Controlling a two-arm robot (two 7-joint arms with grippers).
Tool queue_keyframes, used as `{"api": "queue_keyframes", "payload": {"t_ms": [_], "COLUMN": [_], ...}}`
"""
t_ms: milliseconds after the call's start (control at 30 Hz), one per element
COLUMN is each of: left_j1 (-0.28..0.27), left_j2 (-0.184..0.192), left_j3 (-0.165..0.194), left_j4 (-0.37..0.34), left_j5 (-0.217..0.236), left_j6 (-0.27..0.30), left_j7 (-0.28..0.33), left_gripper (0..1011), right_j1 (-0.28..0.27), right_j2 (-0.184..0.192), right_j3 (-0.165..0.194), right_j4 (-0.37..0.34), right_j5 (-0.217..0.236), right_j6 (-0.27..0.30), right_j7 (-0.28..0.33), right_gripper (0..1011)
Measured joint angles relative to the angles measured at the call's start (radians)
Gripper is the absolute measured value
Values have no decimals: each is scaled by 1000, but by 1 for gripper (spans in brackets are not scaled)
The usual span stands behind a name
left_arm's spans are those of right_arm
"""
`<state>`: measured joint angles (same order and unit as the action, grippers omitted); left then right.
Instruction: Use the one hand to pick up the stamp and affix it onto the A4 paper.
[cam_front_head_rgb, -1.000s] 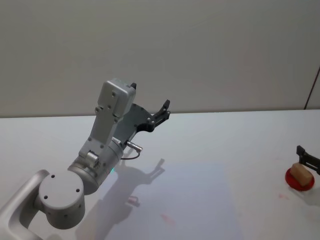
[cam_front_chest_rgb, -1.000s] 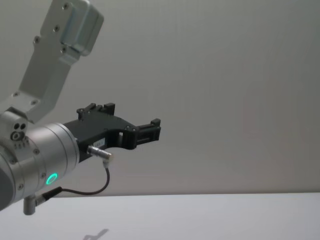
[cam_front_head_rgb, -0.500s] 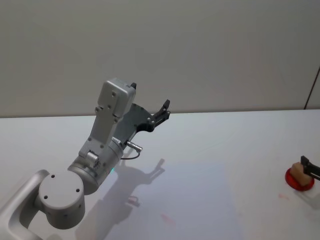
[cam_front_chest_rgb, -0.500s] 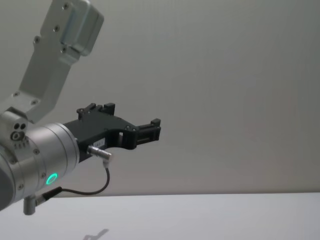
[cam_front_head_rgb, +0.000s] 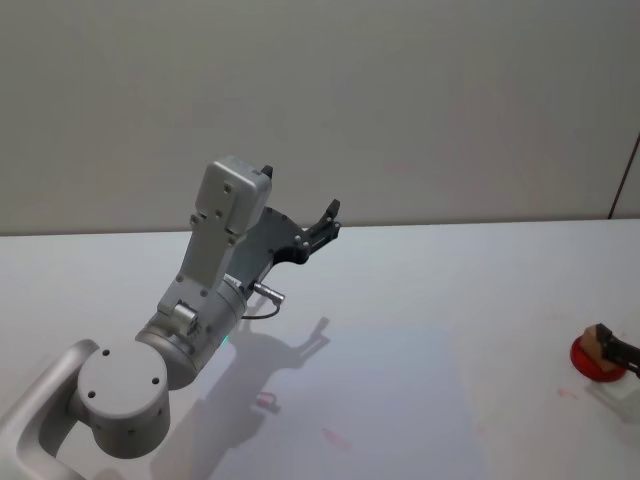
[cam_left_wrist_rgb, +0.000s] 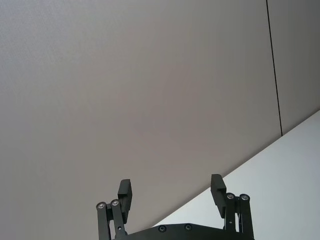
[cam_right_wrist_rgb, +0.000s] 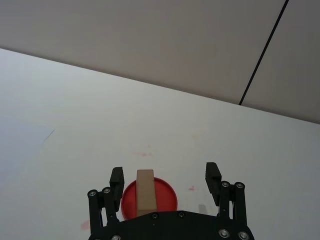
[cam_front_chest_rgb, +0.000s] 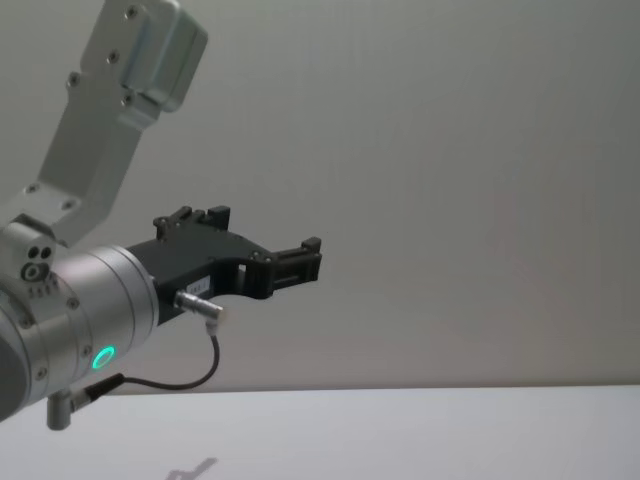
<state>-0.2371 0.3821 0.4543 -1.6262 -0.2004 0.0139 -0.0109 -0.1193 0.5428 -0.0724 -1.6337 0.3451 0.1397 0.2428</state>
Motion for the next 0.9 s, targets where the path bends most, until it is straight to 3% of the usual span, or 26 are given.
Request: {"api": "queue_keyframes", "payload": {"t_ms": [900], "left_j1": [0], "left_j2": [0], "left_j3": [0], "left_j4": [0], "left_j5": [0], "left_j6": [0], "left_j7": [0], "left_gripper": [1001], "right_j1": [19], "right_j2": [-29], "right_j3": [-21], "right_j4": [46], "right_j5": [0], "right_j6": [5], "right_j7": [24], "right_gripper": [1001]}}
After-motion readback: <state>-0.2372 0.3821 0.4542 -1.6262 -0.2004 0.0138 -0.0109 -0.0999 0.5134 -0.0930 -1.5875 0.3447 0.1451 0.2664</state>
